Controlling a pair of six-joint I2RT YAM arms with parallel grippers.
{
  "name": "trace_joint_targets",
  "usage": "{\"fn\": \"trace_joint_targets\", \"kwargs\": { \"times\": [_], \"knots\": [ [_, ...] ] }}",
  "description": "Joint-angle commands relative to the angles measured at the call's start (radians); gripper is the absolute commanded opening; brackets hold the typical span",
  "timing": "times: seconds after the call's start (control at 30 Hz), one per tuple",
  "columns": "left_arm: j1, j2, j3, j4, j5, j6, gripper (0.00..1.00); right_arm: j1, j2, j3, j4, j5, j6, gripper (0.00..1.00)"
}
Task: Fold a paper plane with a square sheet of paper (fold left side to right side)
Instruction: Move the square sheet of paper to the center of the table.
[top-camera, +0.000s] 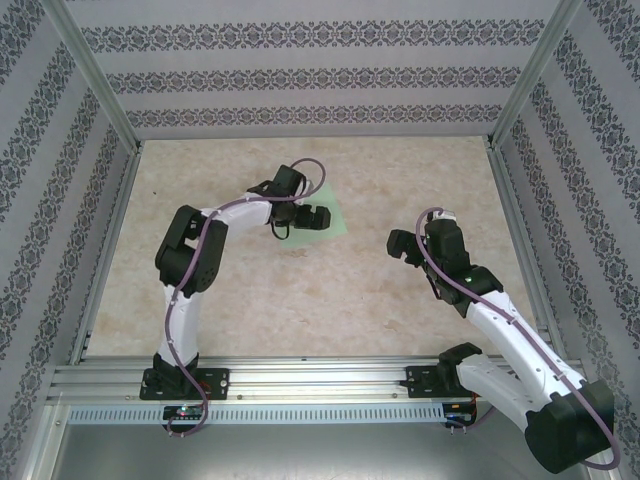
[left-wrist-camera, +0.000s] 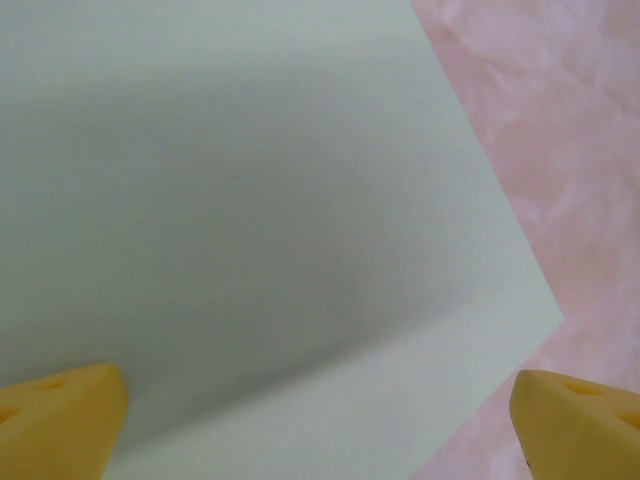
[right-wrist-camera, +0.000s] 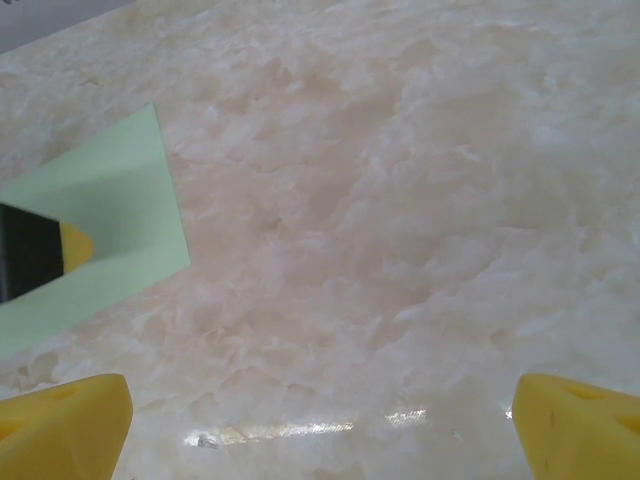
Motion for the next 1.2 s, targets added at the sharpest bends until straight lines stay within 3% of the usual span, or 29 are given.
{"fn": "trace_joint_targets", "kwargs": {
  "times": [0.0, 0.33, 0.5, 0.67, 0.9, 1.17],
  "knots": [
    [-0.031, -0.043, -0.118, -0.016, 0.033, -0.015, 1.0, 0.011, -0.001, -0.01, 0.007, 0.009, 0.024, 0.98],
    [-0.145, -0.208, -0.396, 0.095, 0.008, -0.095, 1.0, 0.02, 0.121, -0.008, 0.075, -0.107, 0.08, 0.98],
    [-0.172, -0.298, -0.445, 0.139, 0.029, -0.137, 1.0, 0.032, 0.2, 0.009, 0.105, -0.131, 0.104, 0.98],
    [-0.171, -0.422, -0.446, 0.099, -0.021, -0.141, 1.0, 0.053, 0.324, 0.076, 0.115, -0.142, 0.086, 0.98],
    [-0.129, -0.498, -0.473, 0.062, -0.073, -0.248, 0.98, 0.14, 0.568, 0.241, 0.072, -0.129, 0.123, 0.86],
    [-0.004, -0.374, -0.436, 0.141, 0.017, -0.3, 0.86, 0.272, 0.79, 0.398, 0.009, -0.029, 0.309, 0.89]
  ]
}}
